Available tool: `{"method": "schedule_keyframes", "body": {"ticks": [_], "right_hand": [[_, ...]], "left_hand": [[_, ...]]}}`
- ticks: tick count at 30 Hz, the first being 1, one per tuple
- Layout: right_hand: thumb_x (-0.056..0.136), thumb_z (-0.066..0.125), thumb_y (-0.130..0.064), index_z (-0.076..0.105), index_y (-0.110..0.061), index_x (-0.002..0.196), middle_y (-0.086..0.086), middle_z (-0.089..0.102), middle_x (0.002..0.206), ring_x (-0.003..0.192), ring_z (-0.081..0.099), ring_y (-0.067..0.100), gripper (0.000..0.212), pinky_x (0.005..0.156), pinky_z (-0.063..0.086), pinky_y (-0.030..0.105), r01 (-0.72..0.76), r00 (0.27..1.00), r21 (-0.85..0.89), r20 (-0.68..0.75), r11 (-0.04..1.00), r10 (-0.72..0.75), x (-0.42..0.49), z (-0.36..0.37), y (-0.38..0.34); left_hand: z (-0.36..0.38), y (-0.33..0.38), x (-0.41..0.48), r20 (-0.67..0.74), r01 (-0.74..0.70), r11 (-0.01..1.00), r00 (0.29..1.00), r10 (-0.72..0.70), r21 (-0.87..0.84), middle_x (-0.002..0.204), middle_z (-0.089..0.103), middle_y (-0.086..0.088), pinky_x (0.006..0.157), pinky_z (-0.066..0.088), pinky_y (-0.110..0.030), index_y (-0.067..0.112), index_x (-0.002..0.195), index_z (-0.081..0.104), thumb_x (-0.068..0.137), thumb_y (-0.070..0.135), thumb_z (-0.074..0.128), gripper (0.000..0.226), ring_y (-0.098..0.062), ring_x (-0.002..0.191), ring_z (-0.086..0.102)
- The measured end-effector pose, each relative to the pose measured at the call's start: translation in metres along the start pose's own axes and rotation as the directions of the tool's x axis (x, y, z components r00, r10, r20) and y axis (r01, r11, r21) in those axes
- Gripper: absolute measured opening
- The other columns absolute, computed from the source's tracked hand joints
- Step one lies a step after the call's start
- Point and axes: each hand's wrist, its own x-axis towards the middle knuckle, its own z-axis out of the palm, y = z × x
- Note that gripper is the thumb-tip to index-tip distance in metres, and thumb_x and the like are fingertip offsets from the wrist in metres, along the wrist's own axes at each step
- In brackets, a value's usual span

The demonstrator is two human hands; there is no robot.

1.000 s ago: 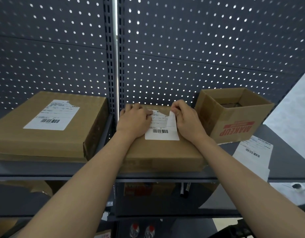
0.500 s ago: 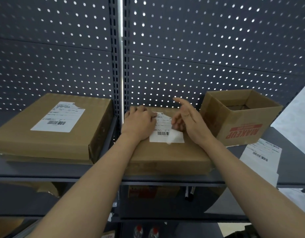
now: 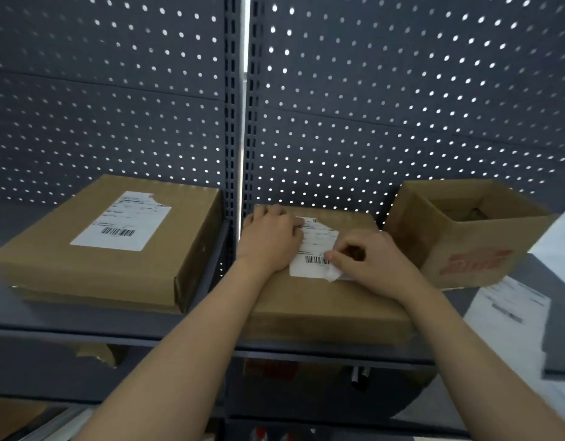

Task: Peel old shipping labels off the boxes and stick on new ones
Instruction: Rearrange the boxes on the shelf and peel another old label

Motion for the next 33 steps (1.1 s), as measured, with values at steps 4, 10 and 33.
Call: {"method": "schedule_keyframes", "body": {"ticks": [4,10,33], "right_hand": [[0.092,0.064,-0.035,0.066,-0.027,0.072,-0.012,0.060,0.072,0.069,0.055,0.006,0.021,0.064,0.043,0.024,0.093,0.995,0.025,-0.031,0.995,-0.093,0.001,0.002,-0.001],[0.094,0.051,-0.038,0.053,-0.034,0.072,-0.009,0.057,0.069,0.065,0.053,0.007,0.023,0.060,0.042,0.021,0.248,0.938,0.143,-0.281,0.958,-0.201,-0.005,0.000,-0.003],[0.101,0.041,-0.016,0.061,-0.031,0.115,-0.007,0.059,0.082,0.075,0.053,0.013,0.029,0.069,0.041,0.027,-0.257,0.889,0.314,-0.293,0.914,0.351,0.029,-0.004,0.024]], "left_hand": [[0.000,0.002,0.001,-0.008,0.010,1.000,1.000,-0.010,-0.002,0.138,0.049,0.002,0.109,0.030,-0.045,0.035,0.135,0.055,0.096,0.038,0.038,0.042,-0.027,0.128,0.034],[0.000,0.004,0.001,-0.015,0.007,1.000,1.000,-0.007,0.005,0.136,0.049,0.002,0.109,0.030,-0.045,0.036,0.135,0.055,0.097,0.038,0.038,0.042,-0.026,0.128,0.033],[-0.001,0.002,0.001,0.001,0.021,0.999,1.000,-0.021,-0.037,0.137,0.048,0.007,0.111,0.026,-0.041,0.035,0.135,0.055,0.096,0.036,0.038,0.042,-0.023,0.130,0.031]]}}
